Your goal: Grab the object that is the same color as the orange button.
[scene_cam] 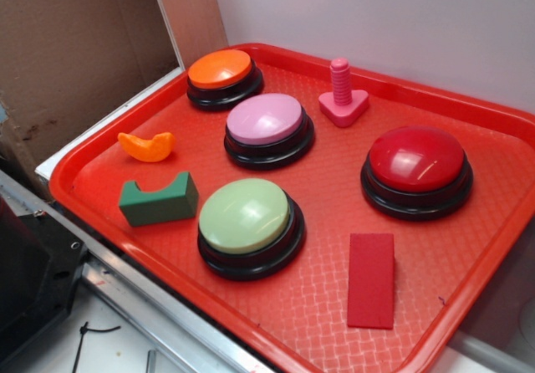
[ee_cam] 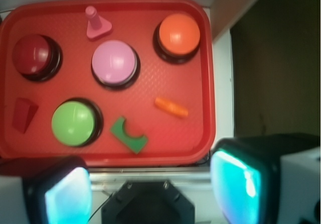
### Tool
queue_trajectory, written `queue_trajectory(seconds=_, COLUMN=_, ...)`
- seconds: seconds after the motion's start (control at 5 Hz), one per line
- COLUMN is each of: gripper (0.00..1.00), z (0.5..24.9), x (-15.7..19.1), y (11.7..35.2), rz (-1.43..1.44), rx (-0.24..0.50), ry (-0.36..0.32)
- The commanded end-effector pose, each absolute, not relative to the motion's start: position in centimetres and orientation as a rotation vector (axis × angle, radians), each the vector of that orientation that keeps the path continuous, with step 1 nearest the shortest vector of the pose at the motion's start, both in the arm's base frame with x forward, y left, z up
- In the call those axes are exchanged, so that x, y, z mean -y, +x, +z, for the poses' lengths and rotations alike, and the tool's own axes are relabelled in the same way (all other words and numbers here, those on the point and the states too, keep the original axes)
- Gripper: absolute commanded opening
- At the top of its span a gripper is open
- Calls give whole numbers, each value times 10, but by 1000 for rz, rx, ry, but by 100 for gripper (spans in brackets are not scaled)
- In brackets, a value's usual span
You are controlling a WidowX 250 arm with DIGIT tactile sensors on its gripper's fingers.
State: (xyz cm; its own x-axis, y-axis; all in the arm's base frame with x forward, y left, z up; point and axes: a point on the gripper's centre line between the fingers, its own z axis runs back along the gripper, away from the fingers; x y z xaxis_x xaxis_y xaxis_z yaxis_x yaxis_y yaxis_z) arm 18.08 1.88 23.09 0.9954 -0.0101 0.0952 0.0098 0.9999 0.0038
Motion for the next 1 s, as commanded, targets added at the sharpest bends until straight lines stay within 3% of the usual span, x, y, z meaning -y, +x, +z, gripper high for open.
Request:
queue_trajectory(seconds=0.0, gripper=100, z=196, x=-46, y=212, rz=-506, rx=17, ry=94)
queue_trajectory(seconds=0.4, gripper=100, z=118, x=-55, y=199, rz=-1008, rx=-107, ry=21)
queue_trajectory(seconds=0.6, gripper=100, z=94, x=-60, y=204, rz=-1007, rx=-151, ry=27)
queue_trajectory(seconds=0.8, gripper=100, z=63, x=-59, y=204, rz=-1067, rx=-205, ry=-16)
